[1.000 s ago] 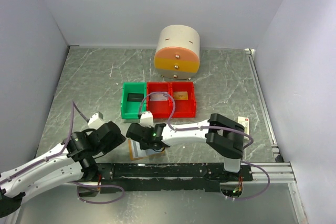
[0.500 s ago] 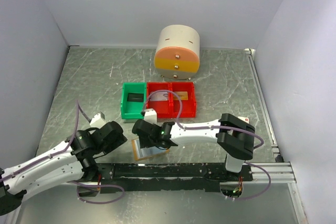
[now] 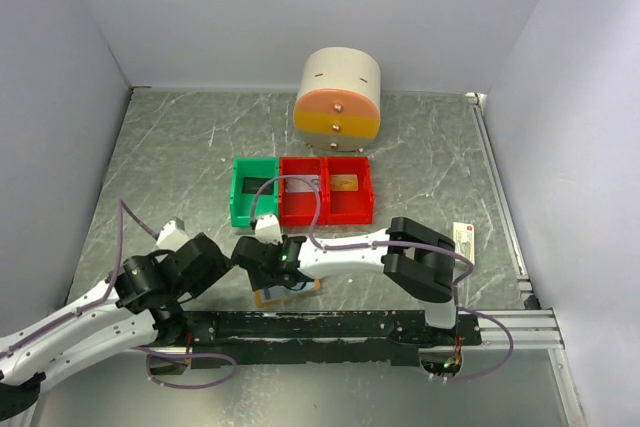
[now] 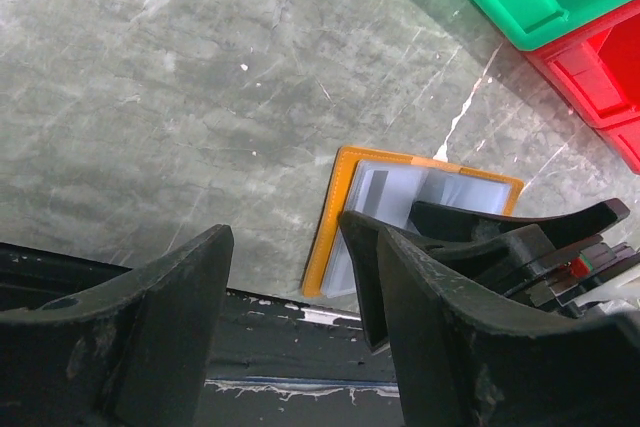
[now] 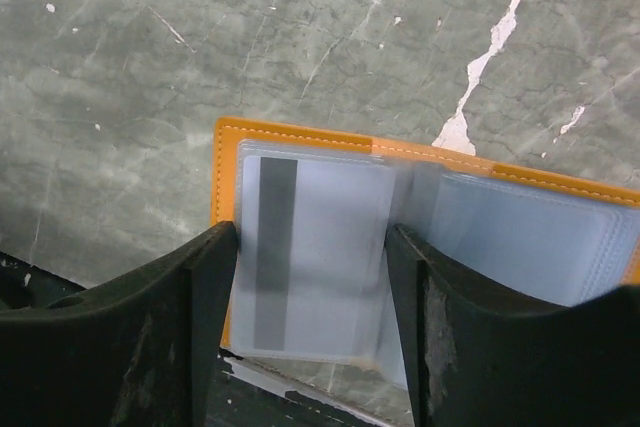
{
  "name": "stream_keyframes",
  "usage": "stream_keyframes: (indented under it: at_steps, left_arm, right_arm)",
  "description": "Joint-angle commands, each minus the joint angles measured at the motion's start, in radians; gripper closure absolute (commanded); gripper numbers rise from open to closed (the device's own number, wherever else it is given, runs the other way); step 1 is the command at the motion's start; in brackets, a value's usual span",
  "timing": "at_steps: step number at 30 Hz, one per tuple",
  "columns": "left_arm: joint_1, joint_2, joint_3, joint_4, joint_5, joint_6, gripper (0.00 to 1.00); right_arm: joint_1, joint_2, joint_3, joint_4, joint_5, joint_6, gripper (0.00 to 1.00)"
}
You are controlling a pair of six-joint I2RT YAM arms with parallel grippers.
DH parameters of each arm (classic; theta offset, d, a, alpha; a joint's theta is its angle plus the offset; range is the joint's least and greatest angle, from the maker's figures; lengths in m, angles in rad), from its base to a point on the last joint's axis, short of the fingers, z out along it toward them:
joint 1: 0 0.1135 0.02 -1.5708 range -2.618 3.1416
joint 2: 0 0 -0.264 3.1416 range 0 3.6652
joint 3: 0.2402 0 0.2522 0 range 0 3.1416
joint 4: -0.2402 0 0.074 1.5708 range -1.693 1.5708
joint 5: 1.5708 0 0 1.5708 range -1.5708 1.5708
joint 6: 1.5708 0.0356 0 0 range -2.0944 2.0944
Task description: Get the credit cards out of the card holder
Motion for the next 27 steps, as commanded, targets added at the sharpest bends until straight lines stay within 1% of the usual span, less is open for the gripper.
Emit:
stream_keyframes:
  at_steps: [1,3,5,9,14,17,20,24,27]
  left_arm:
    - [-0.004,-0.008,0.007,-0.023,-0.027,-0.007,0.29]
    - [-0.004,-0.001,0.008,-0.016,-0.025,0.0,0.29]
    - [-0.005,0.009,0.009,-0.004,-0.023,0.012,0.29]
    - [-0.003,0.036,0.006,0.034,-0.007,0.04,0.3]
    - [-0.003,0.078,-0.004,0.125,0.036,0.108,0.3]
    - [-0.004,0.104,-0.012,0.183,0.07,0.152,0.3]
    - [-0.004,0.131,-0.017,0.225,0.099,0.186,0.31]
    - [-0.004,0.148,-0.041,0.317,0.158,0.245,0.37]
    - [-0.004,0.152,-0.078,0.382,0.21,0.262,0.43]
  right_arm:
    - [0.001,0.044,-0.015,-0.06,0.016,0.023,0.42]
    - [0.001,0.026,-0.04,-0.034,0.003,0.029,0.51]
    - [-0.003,0.0,-0.081,0.008,-0.011,0.034,0.54]
    - [-0.032,-0.058,-0.17,0.133,-0.079,0.045,0.54]
    - [-0.082,-0.139,-0.31,0.303,-0.186,0.07,0.56]
    - [-0.115,-0.171,-0.383,0.399,-0.252,0.085,0.54]
    - [-0.129,-0.182,-0.414,0.416,-0.264,0.096,0.54]
    - [-0.14,-0.178,-0.425,0.409,-0.271,0.106,0.54]
    - [-0.142,-0.177,-0.441,0.43,-0.282,0.115,0.54]
